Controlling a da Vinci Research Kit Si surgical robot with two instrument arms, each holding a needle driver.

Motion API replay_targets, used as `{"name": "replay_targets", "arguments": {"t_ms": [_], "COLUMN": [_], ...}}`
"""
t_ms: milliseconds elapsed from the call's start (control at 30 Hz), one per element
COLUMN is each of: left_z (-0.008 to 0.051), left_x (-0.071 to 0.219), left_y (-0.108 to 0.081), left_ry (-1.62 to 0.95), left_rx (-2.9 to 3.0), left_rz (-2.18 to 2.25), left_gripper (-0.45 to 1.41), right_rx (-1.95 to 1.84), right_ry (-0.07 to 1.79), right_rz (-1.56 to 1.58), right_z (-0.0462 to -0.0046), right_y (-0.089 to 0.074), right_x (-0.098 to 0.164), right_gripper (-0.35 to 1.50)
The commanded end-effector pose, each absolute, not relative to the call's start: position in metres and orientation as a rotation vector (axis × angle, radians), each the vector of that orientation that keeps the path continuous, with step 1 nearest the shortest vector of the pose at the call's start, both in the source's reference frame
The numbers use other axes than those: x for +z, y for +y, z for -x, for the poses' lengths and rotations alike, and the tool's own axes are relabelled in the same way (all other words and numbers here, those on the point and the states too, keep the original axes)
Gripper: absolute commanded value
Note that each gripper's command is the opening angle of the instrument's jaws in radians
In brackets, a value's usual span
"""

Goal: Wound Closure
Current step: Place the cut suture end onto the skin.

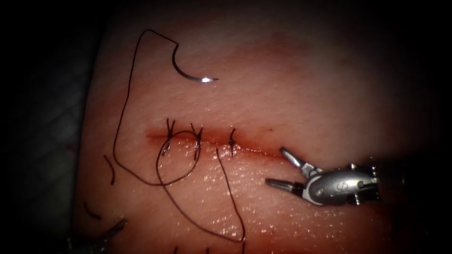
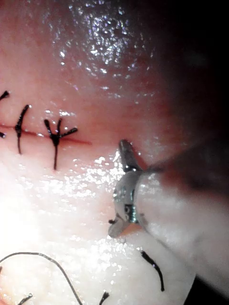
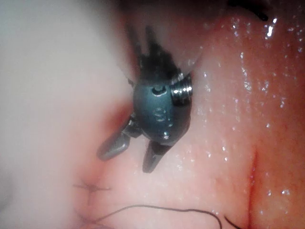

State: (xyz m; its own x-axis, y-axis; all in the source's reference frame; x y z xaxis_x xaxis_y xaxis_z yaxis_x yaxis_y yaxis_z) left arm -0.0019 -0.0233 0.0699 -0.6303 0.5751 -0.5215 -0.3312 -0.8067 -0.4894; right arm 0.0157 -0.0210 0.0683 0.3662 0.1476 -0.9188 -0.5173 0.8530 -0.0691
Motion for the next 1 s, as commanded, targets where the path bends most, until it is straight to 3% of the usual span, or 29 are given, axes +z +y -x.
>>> {"name": "replay_targets", "arguments": {"t_ms": [33,300,733,1000], "left_z": [0.0029,0.0064,0.0051,0.0055], "left_x": [0.070,0.066,0.059,0.062], "left_y": [-0.024,-0.020,-0.007,0.000], "left_ry": [-0.476,-0.331,-0.274,-0.321], "left_rx": [2.415,2.347,2.251,2.205], "left_rz": [0.944,1.308,1.362,1.329], "left_gripper": [1.20,1.21,1.16,1.16], "right_rx": [0.443,0.454,0.460,0.461], "right_ry": [1.137,1.143,1.086,1.082], "right_rz": [0.354,0.323,0.234,0.233], "right_z": [-0.0169,-0.0165,-0.0122,-0.0125], "right_y": [-0.022,-0.021,-0.018,-0.018], "right_x": [0.068,0.066,0.062,0.062], "right_gripper": [1.21,1.15,1.11,1.11]}}
